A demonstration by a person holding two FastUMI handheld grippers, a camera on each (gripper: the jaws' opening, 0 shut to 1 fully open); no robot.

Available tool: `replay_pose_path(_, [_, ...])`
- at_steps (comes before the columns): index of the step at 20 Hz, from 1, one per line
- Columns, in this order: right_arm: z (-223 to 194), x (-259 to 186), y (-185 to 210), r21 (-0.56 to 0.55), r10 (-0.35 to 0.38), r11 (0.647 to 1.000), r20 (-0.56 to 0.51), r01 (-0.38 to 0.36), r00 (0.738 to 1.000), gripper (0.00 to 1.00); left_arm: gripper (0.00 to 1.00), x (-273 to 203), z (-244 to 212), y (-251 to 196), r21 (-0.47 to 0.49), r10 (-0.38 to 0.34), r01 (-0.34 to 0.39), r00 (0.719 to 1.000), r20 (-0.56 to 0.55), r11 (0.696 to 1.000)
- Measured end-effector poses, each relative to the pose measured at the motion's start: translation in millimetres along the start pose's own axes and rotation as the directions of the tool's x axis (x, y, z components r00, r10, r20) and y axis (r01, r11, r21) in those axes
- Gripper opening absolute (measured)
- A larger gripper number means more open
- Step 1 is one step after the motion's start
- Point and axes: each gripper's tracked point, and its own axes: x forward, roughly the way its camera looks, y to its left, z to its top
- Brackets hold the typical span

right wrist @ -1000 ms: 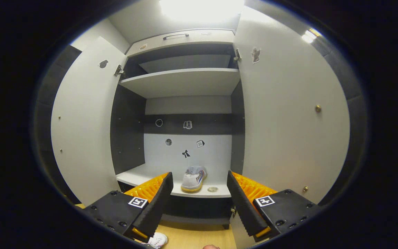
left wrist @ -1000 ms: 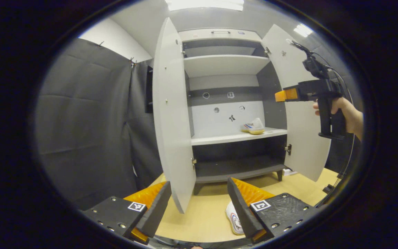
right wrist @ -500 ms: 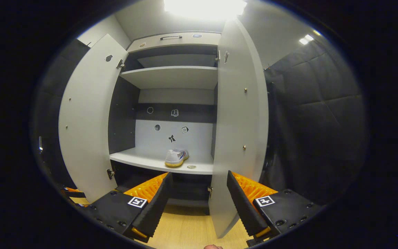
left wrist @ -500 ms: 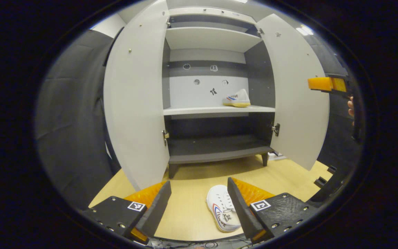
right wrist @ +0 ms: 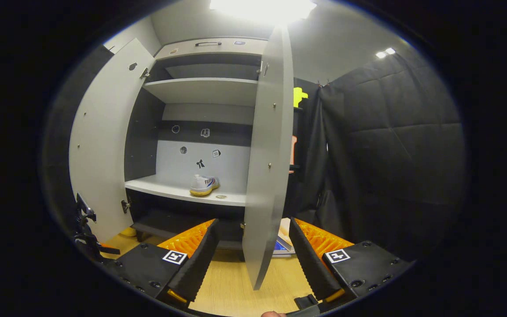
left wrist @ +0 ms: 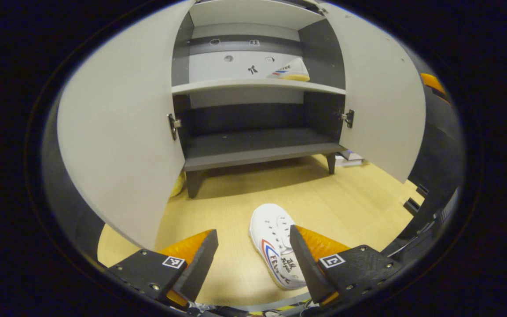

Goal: Grab one shoe with the right hand and put it into the shoe cabinet, grab the other shoe with the left hand and put it into the shoe cabinet; then close the right door with the right hand and the left door with the left hand.

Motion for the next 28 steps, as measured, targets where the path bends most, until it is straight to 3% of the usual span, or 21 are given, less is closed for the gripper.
replay_pose_path(6, [-4.5, -12.9, -15.8, -0.010, -0.048, 0.999, -0.025, 0.048, 0.999, 0.99, 0.96, -2.5, -33.5, -9.2, -0.051, -0.052, 0.043, 0.982, -0.181, 0.998])
replay_pose_path(17, [-13.6, -16.7, -20.9, -0.010, -0.058, 0.998, -0.056, 0.058, 0.997, 0.99, 0.93, 5.1, -46.3, -7.7, -0.080, -0.081, 0.060, 0.950, -0.301, 0.995])
replay_pose_path(19, [-15.3, -17.4, -24.3, -0.009, -0.062, 0.998, -0.058, 0.061, 0.996, 0.99, 0.94, 2.3, -43.2, -9.7, -0.132, -0.113, 0.075, 0.942, -0.317, 0.988])
replay_pose_path(24, [-14.7, -20.4, -36.7, -0.009, -0.083, 0.997, -0.037, 0.083, 0.996, 0.99, 0.51, 5.5, -55.7, -24.8, -0.290, -0.177, 0.072, 0.919, -0.353, 0.954])
replay_pose_path(28, [-17.3, -24.7, -47.5, 0.002, -0.097, 0.995, -0.045, 0.097, 0.994, 0.99, 0.45, 4.1, -55.1, -25.1, -0.283, -0.165, 0.057, 0.914, -0.371, 0.957])
